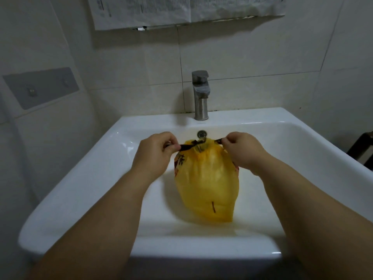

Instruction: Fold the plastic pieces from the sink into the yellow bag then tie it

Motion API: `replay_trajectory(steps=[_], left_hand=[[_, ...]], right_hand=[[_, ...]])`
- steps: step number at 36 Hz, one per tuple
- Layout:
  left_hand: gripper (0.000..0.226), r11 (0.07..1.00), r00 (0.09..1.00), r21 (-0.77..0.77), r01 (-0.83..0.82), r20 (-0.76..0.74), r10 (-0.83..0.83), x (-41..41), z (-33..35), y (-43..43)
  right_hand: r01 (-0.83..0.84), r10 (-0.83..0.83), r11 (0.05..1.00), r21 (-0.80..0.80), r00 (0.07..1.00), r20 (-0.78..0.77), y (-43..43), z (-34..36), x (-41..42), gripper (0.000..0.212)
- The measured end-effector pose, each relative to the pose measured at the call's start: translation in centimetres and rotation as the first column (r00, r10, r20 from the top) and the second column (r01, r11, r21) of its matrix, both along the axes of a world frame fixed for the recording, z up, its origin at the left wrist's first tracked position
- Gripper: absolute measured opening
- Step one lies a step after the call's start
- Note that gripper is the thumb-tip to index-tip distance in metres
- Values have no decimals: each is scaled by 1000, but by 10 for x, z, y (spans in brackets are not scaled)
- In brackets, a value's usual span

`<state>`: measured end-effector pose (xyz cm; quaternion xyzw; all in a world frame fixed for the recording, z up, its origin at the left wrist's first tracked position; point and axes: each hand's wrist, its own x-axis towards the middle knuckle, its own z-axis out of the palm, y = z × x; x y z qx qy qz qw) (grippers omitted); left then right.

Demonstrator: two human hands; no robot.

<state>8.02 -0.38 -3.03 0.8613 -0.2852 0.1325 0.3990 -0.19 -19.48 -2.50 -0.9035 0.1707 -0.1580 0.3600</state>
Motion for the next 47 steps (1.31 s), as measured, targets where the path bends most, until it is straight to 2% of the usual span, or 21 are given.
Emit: replay_trajectory(steps=[5,10,13,15,16,17,18,20,22,24,27,29,30,33,35,37,39,44,47], left_hand=[[14,975,987,166,-147,-45,156,7,-7,5],[12,937,959,222,-271,-17,281,12,-12,5],[12,955,961,134,-264,-43,272,12,-14,8],[17,986,963,-66,-154,-232,135,1,-6,4],[33,983,938,-164,-83,-347,21,-7,1,0],[58,977,891,-213,-20,-447,-79,-15,5,-4],[87,986,850,-165,41,-512,-121,-23,7,-7],[124,983,839,116,139,-542,-54,-32,6,-11],[134,926,875,354,130,-481,61,-28,-3,-10],[121,928,886,369,55,-447,126,-17,-3,-6],[71,981,956,190,-29,-283,83,3,4,3],[40,984,978,131,-119,-154,139,12,18,11],[33,980,978,108,-165,-114,177,16,25,14],[35,983,976,-32,-183,-129,178,37,46,29],[36,981,975,-121,-153,-178,130,53,61,39],[33,981,981,-159,-113,-176,84,70,76,46],[36,975,986,-198,-98,-150,68,84,87,49],[54,936,991,-326,-134,-66,119,128,103,43],[61,888,990,-437,-141,-89,114,155,99,32]], right_hand=[[138,-135,990,27,986,-101,-10,-10,2,31],[174,-169,982,79,983,-70,-11,-10,3,36],[74,-77,972,225,997,4,-9,-6,2,30],[6,-30,907,421,998,50,-9,-2,2,30],[-14,-25,854,520,997,68,-8,0,1,30],[-31,-25,808,588,996,87,-5,0,1,29],[-50,-21,778,626,994,107,-2,1,1,28],[-94,-2,751,653,989,145,5,2,3,26],[-138,20,718,682,984,178,13,3,4,25],[-184,41,674,716,976,213,19,8,8,27],[-231,71,642,731,967,244,28,19,15,33],[-283,128,659,697,955,267,33,32,23,32],[-303,155,699,648,948,276,34,38,27,31],[-334,233,873,354,925,299,37,53,48,32],[-343,299,926,155,921,251,41,58,64,62],[-342,333,939,27,929,158,45,59,82,84],[-337,337,941,-26,932,132,48,59,95,86],[-314,327,945,-92,889,320,57,63,131,68],[-276,292,956,-98,920,262,56,64,161,65]])
